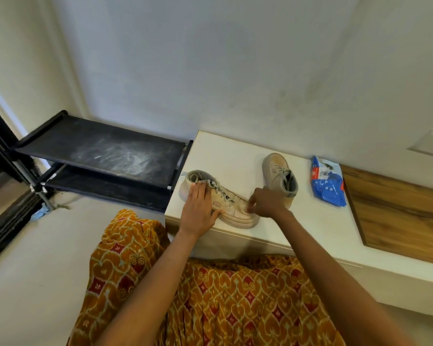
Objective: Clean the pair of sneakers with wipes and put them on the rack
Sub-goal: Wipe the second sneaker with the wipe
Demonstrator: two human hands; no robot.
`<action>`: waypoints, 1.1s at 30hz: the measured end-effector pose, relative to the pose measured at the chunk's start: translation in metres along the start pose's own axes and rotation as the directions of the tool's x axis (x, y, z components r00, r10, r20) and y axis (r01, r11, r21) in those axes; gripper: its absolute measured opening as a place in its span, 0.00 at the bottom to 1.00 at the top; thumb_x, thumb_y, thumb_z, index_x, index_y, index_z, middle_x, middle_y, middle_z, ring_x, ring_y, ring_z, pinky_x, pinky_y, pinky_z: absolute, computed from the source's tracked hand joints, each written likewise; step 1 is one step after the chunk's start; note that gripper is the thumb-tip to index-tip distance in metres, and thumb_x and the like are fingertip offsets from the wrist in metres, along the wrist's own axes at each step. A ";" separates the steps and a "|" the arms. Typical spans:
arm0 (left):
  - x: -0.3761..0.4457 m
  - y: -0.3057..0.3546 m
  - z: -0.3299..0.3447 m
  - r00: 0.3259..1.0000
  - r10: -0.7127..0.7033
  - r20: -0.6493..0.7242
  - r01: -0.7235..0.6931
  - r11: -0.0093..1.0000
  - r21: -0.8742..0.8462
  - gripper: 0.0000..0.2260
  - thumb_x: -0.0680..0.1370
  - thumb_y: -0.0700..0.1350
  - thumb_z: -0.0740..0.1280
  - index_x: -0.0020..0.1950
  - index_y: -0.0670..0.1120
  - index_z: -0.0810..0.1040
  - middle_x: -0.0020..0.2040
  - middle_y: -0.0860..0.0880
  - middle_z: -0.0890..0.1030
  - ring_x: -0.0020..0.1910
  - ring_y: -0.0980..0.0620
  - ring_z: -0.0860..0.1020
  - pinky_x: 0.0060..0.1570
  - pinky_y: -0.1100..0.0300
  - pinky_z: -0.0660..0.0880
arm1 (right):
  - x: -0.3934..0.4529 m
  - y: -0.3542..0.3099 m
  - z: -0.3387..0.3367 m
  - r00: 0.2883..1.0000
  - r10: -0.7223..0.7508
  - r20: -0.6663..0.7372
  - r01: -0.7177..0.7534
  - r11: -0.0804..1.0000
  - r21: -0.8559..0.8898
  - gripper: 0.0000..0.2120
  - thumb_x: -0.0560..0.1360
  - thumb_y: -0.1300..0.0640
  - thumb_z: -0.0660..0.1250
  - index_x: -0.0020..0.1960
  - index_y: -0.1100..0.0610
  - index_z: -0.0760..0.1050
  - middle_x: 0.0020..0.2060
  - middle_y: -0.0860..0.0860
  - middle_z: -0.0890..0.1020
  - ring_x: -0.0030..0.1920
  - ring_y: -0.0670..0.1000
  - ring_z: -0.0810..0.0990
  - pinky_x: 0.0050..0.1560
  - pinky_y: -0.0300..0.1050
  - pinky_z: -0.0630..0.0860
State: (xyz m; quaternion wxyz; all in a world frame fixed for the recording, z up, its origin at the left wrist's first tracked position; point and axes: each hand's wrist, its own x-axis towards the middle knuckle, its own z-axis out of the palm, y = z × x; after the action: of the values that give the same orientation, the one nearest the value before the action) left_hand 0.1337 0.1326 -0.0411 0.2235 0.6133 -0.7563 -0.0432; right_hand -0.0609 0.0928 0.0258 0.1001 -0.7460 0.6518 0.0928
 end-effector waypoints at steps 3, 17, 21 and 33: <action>0.000 0.000 0.000 1.000 -0.006 -0.003 0.006 1.000 -0.011 0.37 0.73 0.60 0.67 0.72 0.37 0.62 0.70 0.39 0.67 0.71 0.41 0.63 0.70 0.52 0.59 | -0.006 0.017 -0.008 0.993 0.074 -0.090 -0.068 0.996 0.059 0.09 0.75 0.54 0.65 0.49 0.58 0.80 0.47 0.52 0.82 0.48 0.52 0.79 0.44 0.45 0.74; 0.004 -0.007 0.001 0.998 0.028 0.056 -0.028 1.000 0.001 0.40 0.72 0.64 0.65 0.72 0.37 0.62 0.70 0.39 0.66 0.72 0.41 0.61 0.70 0.53 0.49 | -0.052 0.004 0.063 0.782 -0.259 -0.566 0.283 0.958 -0.048 0.08 0.68 0.58 0.75 0.47 0.54 0.82 0.41 0.50 0.83 0.41 0.53 0.78 0.36 0.45 0.70; 0.003 -0.011 0.001 0.997 0.050 0.063 -0.050 0.999 -0.001 0.42 0.70 0.66 0.64 0.72 0.37 0.62 0.71 0.39 0.65 0.72 0.41 0.61 0.70 0.53 0.49 | -0.055 0.002 0.063 0.775 -0.145 -0.615 0.202 0.979 0.024 0.05 0.69 0.58 0.75 0.44 0.54 0.82 0.39 0.49 0.82 0.40 0.54 0.76 0.37 0.46 0.68; 0.003 -0.012 -0.001 0.998 0.059 0.030 -0.057 0.996 -0.065 0.36 0.72 0.61 0.66 0.72 0.41 0.62 0.71 0.43 0.64 0.71 0.45 0.61 0.70 0.50 0.64 | -0.012 -0.073 0.038 0.761 -0.431 -0.485 0.367 0.902 -0.226 0.08 0.63 0.56 0.78 0.38 0.53 0.80 0.35 0.51 0.82 0.38 0.54 0.78 0.39 0.46 0.74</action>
State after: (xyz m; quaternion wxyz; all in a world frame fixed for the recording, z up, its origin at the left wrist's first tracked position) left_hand 0.1445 0.1275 -0.0438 0.2320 0.5829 -0.7755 -0.0707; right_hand 0.0098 0.1238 -0.0056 -0.1077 -0.8687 0.4733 -0.0990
